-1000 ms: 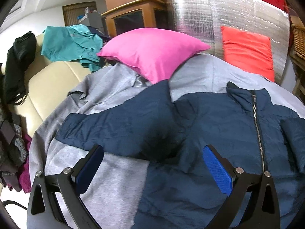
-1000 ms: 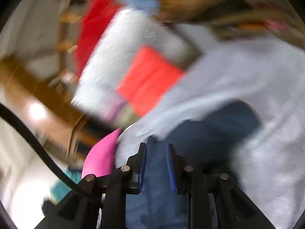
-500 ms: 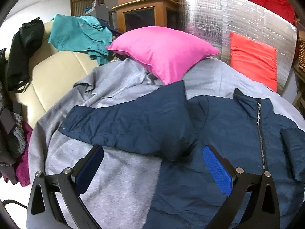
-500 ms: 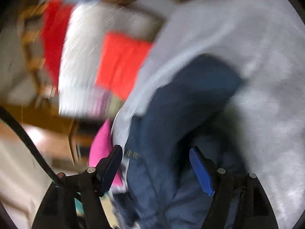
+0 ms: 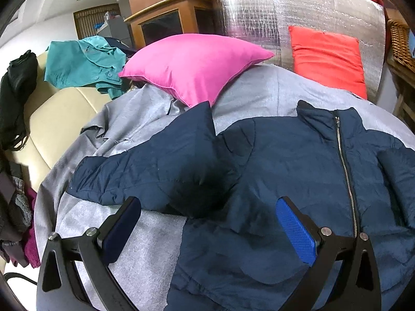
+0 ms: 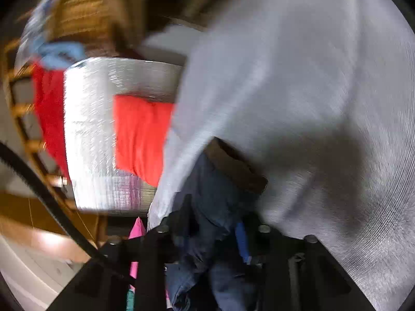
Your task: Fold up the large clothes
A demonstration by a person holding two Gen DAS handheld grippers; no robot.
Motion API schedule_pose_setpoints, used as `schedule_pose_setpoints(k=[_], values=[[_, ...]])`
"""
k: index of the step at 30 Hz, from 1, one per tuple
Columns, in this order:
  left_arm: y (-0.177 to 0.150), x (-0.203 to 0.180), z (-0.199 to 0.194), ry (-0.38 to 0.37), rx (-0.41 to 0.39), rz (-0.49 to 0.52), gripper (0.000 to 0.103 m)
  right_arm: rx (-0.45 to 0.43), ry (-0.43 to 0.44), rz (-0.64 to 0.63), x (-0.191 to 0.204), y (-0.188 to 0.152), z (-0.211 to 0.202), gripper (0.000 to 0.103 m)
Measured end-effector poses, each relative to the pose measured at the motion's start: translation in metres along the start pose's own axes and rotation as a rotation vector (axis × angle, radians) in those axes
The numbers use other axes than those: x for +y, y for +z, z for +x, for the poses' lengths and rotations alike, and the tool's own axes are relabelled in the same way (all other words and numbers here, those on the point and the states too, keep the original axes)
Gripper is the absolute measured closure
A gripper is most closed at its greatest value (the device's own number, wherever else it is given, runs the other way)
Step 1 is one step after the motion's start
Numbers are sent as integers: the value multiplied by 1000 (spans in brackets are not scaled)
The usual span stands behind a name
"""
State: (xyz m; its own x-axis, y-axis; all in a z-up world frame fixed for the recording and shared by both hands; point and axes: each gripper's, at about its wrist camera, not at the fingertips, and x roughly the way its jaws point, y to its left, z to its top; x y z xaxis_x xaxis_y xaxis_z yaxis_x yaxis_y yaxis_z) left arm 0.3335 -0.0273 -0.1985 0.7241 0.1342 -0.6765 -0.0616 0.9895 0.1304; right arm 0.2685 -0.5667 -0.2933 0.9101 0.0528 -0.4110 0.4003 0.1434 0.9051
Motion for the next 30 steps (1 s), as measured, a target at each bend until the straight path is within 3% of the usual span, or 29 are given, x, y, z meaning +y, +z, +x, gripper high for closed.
schedule_pose_setpoints(k=[4, 6, 9, 13, 14, 16, 17, 19, 22, 27, 30], values=[[2, 11, -4, 6, -10, -31, 0, -20, 83, -285, 61, -30, -24, 76], [3, 20, -6, 12, -14, -52, 0, 10, 143, -467, 103, -63, -27, 76], [4, 39, -8, 28, -19, -95, 0, 133, 283, -692, 150, -129, -33, 76], [3, 65, -9, 34, -23, -148, 0, 337, 360, -893, 180, -208, -25, 73], [3, 70, -8, 38, -23, -156, 0, 403, 356, -929, 182, -227, -18, 66], [3, 79, -7, 42, -18, -177, 0, 488, 322, -980, 176, -250, -9, 23], [3, 82, -6, 41, -13, -186, 0, 488, 296, -1008, 174, -256, -6, 22], [3, 87, -4, 28, -6, -208, 0, 472, 272, -1014, 173, -253, -4, 22], [4, 83, -4, 5, -2, -213, 0, 417, 224, -935, 157, -219, -10, 22], [5, 61, 1, -42, 16, -171, 0, 224, -27, -755, 122, -127, 16, 22], [4, 44, 6, -62, 35, -135, 0, 163, -148, -617, 88, -77, 29, 23]])
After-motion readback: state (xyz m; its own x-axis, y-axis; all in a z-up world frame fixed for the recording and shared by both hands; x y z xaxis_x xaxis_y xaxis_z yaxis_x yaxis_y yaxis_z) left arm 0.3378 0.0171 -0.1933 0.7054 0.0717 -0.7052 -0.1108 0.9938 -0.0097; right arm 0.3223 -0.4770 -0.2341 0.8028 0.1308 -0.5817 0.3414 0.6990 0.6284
